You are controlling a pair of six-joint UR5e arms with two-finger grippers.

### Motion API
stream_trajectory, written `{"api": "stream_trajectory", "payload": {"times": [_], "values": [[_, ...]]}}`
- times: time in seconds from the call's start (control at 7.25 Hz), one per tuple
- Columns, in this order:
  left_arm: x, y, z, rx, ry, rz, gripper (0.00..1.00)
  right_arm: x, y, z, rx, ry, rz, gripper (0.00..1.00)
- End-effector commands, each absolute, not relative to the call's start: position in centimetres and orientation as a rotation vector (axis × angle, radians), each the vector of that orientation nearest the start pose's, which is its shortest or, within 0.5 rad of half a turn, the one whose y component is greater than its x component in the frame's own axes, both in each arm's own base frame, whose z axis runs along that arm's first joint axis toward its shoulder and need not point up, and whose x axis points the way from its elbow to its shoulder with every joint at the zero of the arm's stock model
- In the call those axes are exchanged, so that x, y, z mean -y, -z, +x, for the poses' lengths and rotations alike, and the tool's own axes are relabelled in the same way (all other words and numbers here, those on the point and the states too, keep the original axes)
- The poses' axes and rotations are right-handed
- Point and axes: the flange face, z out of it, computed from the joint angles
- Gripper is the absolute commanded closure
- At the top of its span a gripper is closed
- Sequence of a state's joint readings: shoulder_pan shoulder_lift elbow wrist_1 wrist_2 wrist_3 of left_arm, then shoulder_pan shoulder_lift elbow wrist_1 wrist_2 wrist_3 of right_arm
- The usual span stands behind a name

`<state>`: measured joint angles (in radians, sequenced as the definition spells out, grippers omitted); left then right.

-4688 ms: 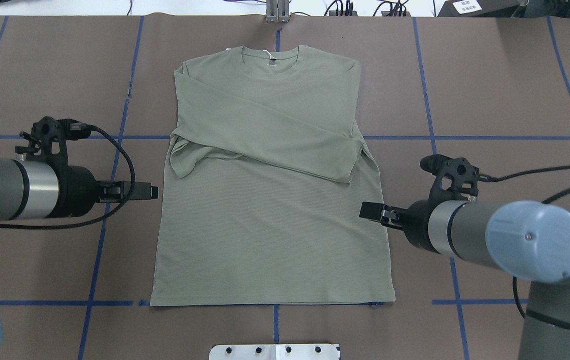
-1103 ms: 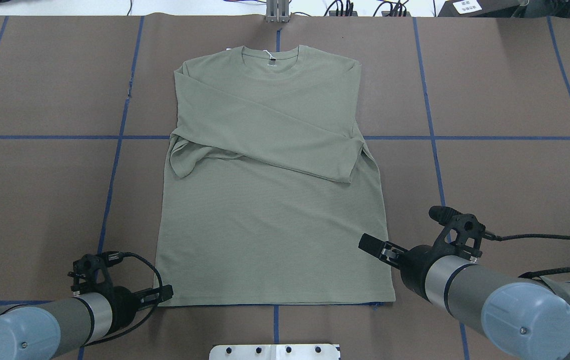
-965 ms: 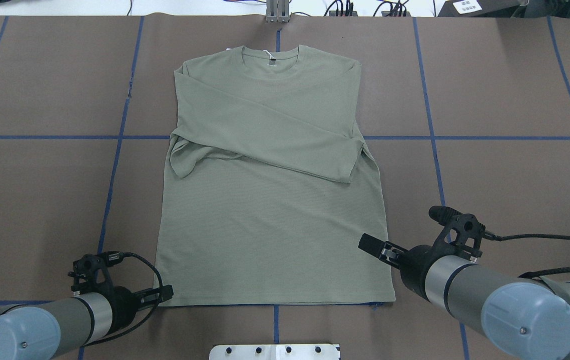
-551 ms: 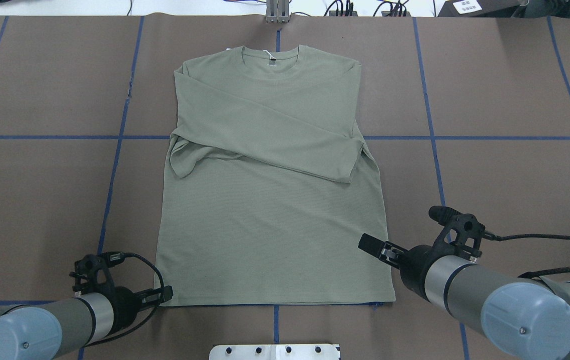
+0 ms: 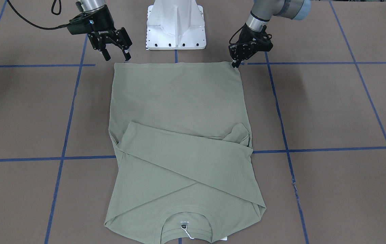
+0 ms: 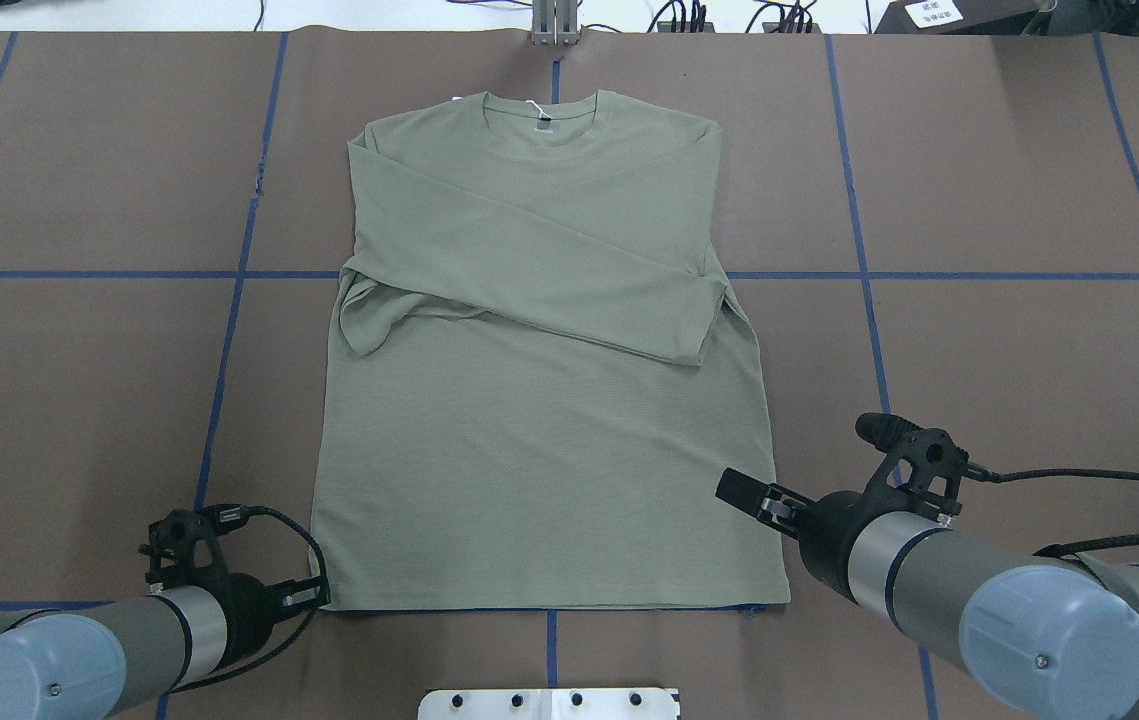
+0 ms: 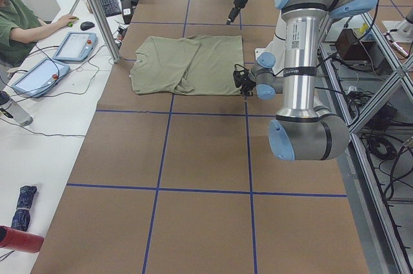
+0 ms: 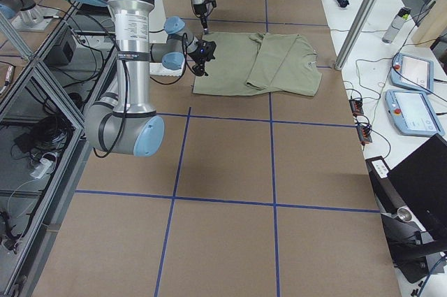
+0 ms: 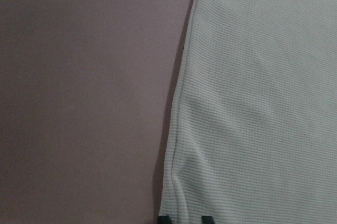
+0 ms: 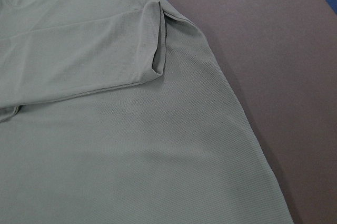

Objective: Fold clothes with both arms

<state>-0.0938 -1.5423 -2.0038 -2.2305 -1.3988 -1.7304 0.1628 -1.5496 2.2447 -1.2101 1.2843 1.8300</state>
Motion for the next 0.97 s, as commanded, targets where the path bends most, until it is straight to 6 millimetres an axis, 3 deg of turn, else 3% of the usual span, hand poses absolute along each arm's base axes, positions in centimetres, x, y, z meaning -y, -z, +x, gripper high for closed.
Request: {"api": "stream_trajectory", "payload": {"times": [0.0, 0.14, 0.41, 0.83], "values": [[19.7, -39.0, 46.2, -1.077, 0.324, 0.126, 1.0, 23.1, -29.9, -41.1, 1.068, -0.53, 0.21, 0.03], [19.7, -38.7, 46.0, -1.082, 0.311, 0.134, 1.0, 23.1, -30.0, -41.2, 1.063, -0.529, 0.209, 0.05], [19.9, -36.3, 44.7, -1.13, 0.311, 0.139, 1.0, 22.9, -31.5, -41.1, 1.019, -0.654, 0.131, 0.25], [20.0, -33.2, 43.6, -1.195, 0.318, 0.139, 1.0, 19.8, -33.4, -43.0, 0.896, -0.667, 0.132, 0.22]]}}
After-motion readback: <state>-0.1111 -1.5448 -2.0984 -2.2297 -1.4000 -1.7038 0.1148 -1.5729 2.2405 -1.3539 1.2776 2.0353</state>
